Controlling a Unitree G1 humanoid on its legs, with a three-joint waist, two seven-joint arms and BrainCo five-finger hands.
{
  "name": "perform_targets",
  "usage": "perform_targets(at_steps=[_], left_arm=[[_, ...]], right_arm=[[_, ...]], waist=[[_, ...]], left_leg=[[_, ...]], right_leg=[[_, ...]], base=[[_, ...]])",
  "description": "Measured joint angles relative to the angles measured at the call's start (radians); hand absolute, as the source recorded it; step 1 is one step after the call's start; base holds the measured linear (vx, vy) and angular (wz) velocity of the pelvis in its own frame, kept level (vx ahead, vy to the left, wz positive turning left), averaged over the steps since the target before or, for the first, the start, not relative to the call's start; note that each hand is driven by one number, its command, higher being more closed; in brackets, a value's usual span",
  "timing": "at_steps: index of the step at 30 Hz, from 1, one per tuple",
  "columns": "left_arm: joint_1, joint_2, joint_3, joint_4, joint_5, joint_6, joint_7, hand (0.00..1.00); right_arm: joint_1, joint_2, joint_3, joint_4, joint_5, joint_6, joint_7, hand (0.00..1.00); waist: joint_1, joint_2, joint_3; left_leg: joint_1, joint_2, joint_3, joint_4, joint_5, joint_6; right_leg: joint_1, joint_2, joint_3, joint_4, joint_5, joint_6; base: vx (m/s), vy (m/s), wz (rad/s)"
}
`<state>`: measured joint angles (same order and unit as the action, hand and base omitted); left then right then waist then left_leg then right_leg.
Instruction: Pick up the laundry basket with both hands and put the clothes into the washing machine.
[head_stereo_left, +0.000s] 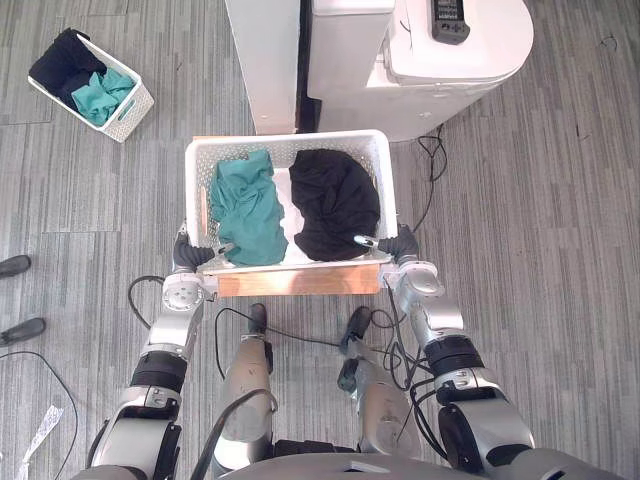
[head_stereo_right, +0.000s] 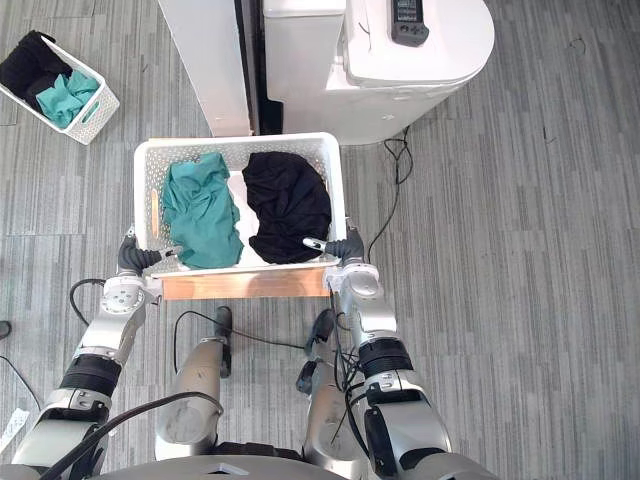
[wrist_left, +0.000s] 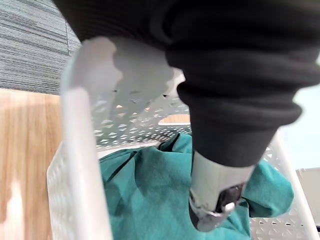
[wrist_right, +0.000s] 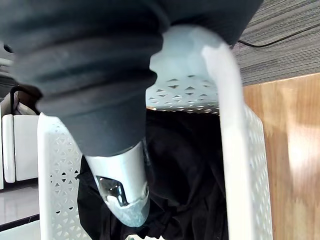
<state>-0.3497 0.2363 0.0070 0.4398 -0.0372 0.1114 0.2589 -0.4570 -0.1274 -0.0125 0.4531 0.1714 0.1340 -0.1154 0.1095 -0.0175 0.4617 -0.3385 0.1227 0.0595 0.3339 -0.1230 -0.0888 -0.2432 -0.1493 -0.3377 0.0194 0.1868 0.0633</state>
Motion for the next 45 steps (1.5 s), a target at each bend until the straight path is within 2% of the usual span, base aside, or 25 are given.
perform_targets(at_steps=[11,20,28,30,32,36,41,45], left_arm=[[0.032,-0.031,0.088,-0.129,-0.038,0.0,0.002,0.0],[0.086,-0.062,0.198,-0.237,-0.043,-0.003,0.053,0.0],[0.086,-0.063,0.194,-0.233,-0.033,0.008,0.059,0.0],[0.083,-0.062,0.188,-0.228,-0.012,0.02,0.053,0.0],[0.048,-0.061,0.179,-0.156,0.009,0.045,0.032,0.0],[-0.01,-0.048,0.142,-0.065,0.025,0.067,0.017,0.0],[-0.152,0.024,0.127,0.071,0.079,0.072,0.021,0.0],[-0.192,0.046,0.129,0.1,0.081,0.081,0.034,0.0]], right_arm=[[0.021,0.003,-0.013,-0.031,-0.001,0.001,0.008,0.0],[0.086,0.024,-0.071,-0.085,-0.014,0.001,0.034,0.0],[0.101,0.024,-0.075,-0.085,-0.02,0.021,0.042,0.0],[0.1,0.024,-0.08,-0.085,-0.02,0.025,0.042,0.0],[0.098,0.023,-0.089,-0.085,-0.021,0.028,0.042,0.0],[0.079,0.019,-0.089,-0.087,-0.02,0.03,0.041,0.0],[0.04,0.017,-0.084,-0.088,-0.019,0.03,0.039,0.0],[0.038,0.017,-0.068,-0.09,-0.016,0.029,0.039,0.0]], waist=[[0.0,-0.001,0.0],[-0.001,-0.001,0.001],[-0.004,-0.007,0.004],[-0.005,-0.014,0.007],[-0.005,-0.02,0.01],[-0.006,-0.031,0.016],[-0.004,-0.039,0.02],[-0.004,-0.047,0.024]], left_leg=[[-0.002,0.004,-0.003,-0.005,0.0,0.0],[-0.007,0.007,-0.006,-0.006,0.0,0.0],[-0.01,0.008,-0.006,-0.004,0.0,0.0],[-0.012,0.009,-0.006,-0.004,0.0,0.0],[-0.018,0.011,-0.005,-0.001,-0.001,-0.001],[-0.036,0.016,-0.001,0.014,-0.003,-0.003],[-0.052,0.033,0.007,0.04,-0.012,-0.01],[-0.064,0.044,0.02,0.052,-0.02,-0.012]], right_leg=[[0.0,0.006,-0.002,-0.007,0.0,0.0],[0.001,0.01,-0.006,-0.009,0.0,0.0],[0.0,0.011,-0.007,-0.008,0.0,0.0],[-0.002,0.012,-0.006,-0.008,0.0,0.0],[-0.007,0.013,-0.006,-0.008,0.0,0.0],[-0.025,0.017,-0.002,-0.008,0.004,-0.005],[-0.038,0.033,0.013,-0.011,0.016,-0.016],[-0.041,0.044,0.027,-0.037,0.032,-0.016]], base=[[0.0,0.0,0.0],[0.0,0.0,0.0],[0.0,0.0,0.0],[0.0,0.0,0.0],[0.0,0.0,0.0],[0.0,0.007,-0.04],[-0.03,0.005,-0.11],[-0.04,0.003,-0.13]])
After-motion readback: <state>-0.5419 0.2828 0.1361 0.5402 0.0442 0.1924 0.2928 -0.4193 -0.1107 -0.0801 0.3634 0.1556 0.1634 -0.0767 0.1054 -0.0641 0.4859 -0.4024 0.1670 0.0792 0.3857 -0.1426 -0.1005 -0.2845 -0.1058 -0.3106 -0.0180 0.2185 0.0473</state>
